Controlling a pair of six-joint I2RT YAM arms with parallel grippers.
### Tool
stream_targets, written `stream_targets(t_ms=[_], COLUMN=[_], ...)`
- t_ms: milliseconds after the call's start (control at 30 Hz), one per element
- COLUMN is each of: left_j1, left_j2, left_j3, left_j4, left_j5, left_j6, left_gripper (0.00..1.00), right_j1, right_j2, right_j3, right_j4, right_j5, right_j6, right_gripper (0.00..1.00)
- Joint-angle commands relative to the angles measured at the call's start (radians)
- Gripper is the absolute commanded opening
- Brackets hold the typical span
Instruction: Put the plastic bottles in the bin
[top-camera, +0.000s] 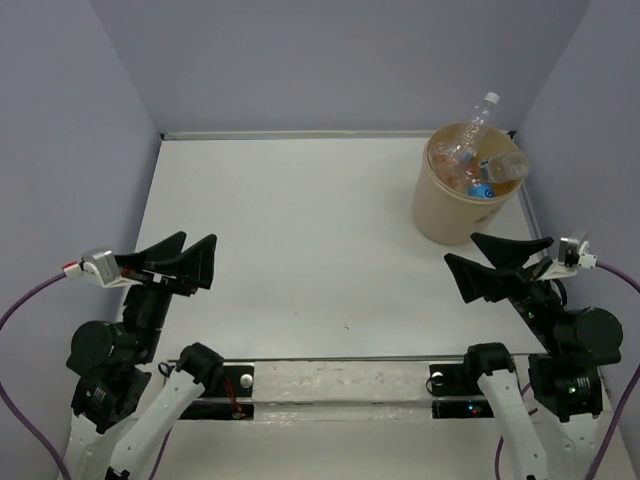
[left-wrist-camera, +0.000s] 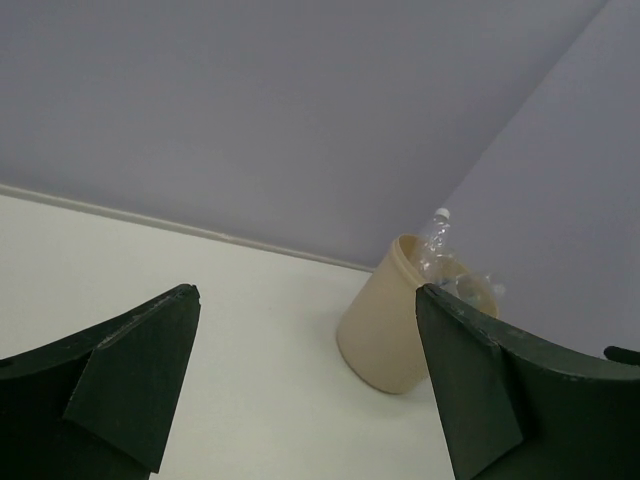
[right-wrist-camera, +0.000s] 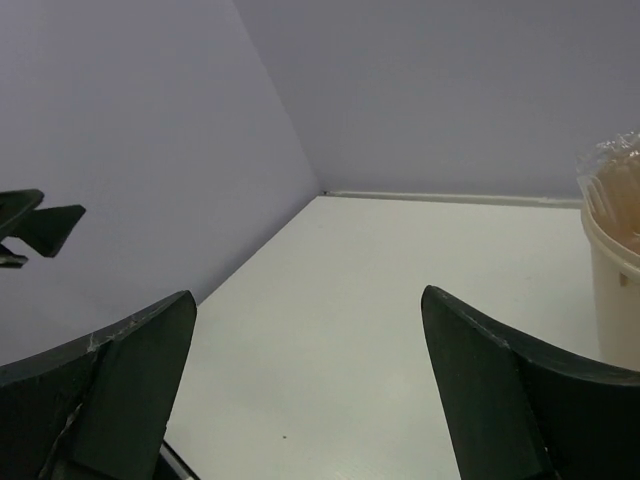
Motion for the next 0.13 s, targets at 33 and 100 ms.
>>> stream_targets(t_ms=[33, 100], left_j1=[0.005, 0.004], left_j2=[-0.041, -0.036], left_j3=[0.043, 0.061], left_j4=[0.008, 0.004], left_j5=[0.030, 0.030], left_j6=[0.013, 0.006], left_gripper=[0.99, 0.99], right_j1=[0.006, 0.006], right_j2=[0.000, 0.023], right_j3=[0.042, 0.065], right_j4=[-0.060, -0.058], right_j5=[0.075, 0.074], right_j6=[-0.028, -0.027], right_gripper=[1.00, 1.00])
